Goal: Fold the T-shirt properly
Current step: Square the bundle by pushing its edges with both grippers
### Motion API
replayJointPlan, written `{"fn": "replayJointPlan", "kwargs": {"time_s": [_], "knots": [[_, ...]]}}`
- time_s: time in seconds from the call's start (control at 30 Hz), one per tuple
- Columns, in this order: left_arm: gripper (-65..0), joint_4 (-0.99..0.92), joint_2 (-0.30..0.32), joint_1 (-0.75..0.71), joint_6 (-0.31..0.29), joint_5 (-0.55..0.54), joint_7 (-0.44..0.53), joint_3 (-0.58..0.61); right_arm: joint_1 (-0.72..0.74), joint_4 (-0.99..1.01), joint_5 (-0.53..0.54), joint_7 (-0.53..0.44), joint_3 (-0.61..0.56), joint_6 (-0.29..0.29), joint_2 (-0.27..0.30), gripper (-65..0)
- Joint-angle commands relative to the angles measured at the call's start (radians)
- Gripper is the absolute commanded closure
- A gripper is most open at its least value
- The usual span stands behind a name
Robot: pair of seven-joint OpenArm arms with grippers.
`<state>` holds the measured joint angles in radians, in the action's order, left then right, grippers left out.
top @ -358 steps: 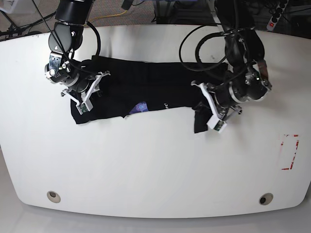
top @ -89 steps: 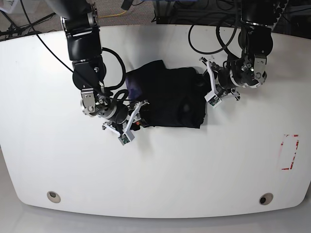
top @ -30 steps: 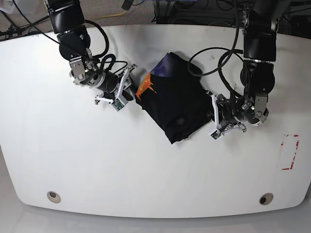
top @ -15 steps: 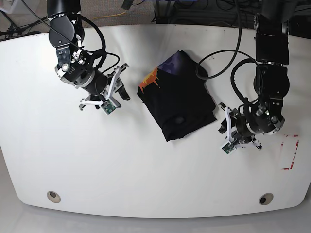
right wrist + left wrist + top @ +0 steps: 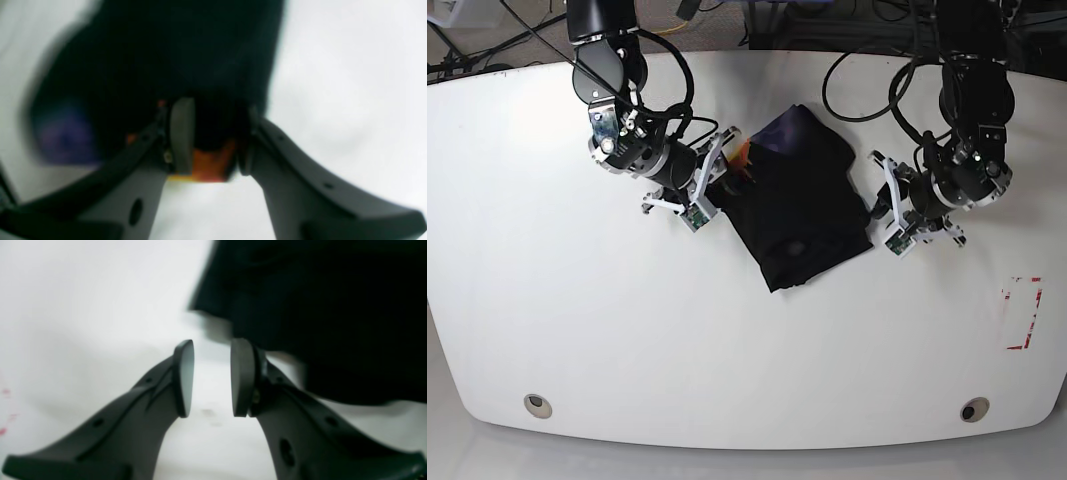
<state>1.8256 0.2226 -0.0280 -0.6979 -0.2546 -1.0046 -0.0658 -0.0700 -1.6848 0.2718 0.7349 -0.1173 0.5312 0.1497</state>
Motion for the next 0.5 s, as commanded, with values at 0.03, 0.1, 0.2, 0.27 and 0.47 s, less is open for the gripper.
{"fn": "replayJointPlan", "kwargs": {"time_s": [0.03,0.1,0.2,0.27,0.47], "knots": [[-17.1,0.024,-0.028,-0.016,0.0,-0.004,0.016,-0.009,0.031,0.079,0.014,-0.087,0.006,-0.001,0.052,-18.7],[-17.1,0.027,-0.052,-0.037,0.0,-0.004,0.014,-0.007,0.031,0.104,0.016,-0.107,0.006,-0.001,0.084,-18.7],[-17.1,0.027,-0.073,-0.053,0.0,-0.004,0.016,-0.007,0.02,0.099,0.022,-0.107,0.009,-0.003,0.118,-18.7],[-17.1,0.027,-0.075,-0.056,0.0,-0.004,0.016,-0.007,-0.011,0.05,0.024,-0.107,0.035,-0.003,0.136,-18.7],[-17.1,0.026,-0.075,-0.056,0.0,-0.004,0.014,-0.007,-0.066,-0.09,0.024,-0.036,0.186,0.005,0.139,-18.7]]}}
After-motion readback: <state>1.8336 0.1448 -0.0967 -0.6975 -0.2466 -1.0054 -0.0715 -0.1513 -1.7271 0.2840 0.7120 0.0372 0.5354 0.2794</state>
